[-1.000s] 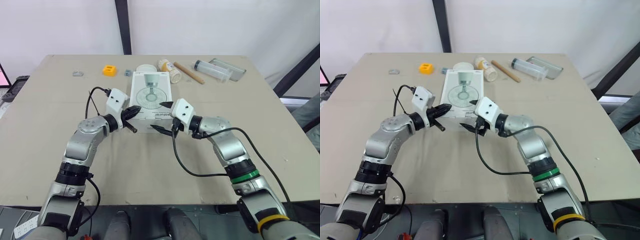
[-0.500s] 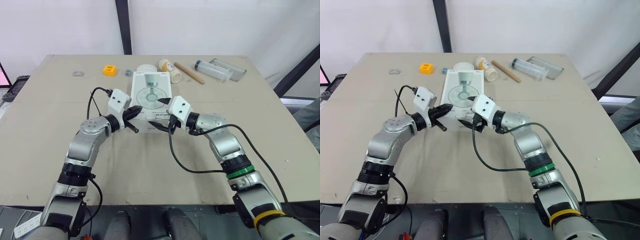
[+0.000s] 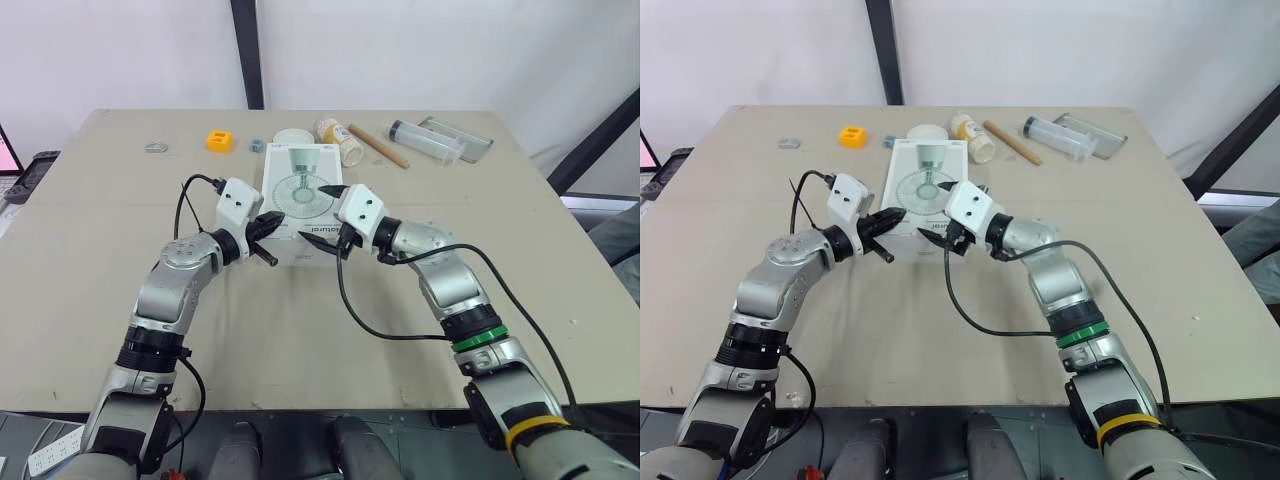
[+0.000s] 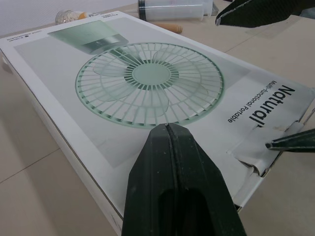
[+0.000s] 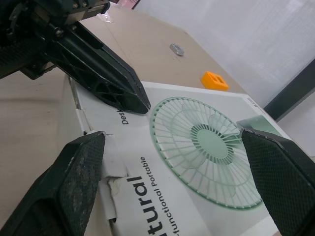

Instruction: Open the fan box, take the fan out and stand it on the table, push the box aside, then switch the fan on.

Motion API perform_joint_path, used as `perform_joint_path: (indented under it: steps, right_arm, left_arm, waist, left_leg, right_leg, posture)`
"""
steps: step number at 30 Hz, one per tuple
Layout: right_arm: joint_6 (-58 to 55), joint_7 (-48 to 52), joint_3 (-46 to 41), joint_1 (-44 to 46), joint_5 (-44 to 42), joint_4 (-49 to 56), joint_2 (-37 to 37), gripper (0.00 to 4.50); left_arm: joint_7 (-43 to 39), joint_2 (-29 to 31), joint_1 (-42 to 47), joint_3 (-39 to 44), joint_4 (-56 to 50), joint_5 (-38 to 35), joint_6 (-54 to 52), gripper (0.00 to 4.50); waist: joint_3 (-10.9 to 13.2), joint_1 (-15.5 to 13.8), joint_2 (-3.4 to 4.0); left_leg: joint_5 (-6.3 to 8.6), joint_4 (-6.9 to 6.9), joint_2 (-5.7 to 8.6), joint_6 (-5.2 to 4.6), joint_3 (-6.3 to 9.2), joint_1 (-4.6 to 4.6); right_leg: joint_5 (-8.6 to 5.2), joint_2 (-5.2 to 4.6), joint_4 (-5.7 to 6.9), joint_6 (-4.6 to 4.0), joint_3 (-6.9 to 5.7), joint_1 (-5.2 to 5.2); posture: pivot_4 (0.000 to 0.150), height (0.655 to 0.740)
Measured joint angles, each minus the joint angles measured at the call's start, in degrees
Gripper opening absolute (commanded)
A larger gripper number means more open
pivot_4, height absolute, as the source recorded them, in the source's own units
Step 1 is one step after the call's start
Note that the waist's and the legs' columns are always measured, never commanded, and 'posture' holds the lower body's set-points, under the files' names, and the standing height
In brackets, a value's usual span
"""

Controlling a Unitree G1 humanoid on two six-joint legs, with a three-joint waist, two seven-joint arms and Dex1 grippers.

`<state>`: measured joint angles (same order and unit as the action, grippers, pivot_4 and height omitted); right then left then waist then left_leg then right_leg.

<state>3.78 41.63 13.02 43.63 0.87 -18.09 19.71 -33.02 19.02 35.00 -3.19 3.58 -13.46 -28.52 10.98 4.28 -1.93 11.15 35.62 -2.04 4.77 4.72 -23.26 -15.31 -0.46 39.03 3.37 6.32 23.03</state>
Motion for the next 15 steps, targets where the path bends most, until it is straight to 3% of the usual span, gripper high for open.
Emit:
perform_joint_path:
  steps: [15]
  right_arm:
    - [0.1,2.1,0.3,-1.3,-0.4,1.1,0.3,4.50]
  left_arm:
    - [0.0,-0.2,0.0,-0.2,0.3,0.1,0.7,0.01]
  waist:
    - [0.0,0.0,0.00]
  left_leg:
    - [0.00,0.00,0.00,0.00,0.00,0.00]
  right_leg:
    - [0.00,-0.01,0.00,0.00,0.00,-0.01]
  posture:
    - [0.150,0.7400]
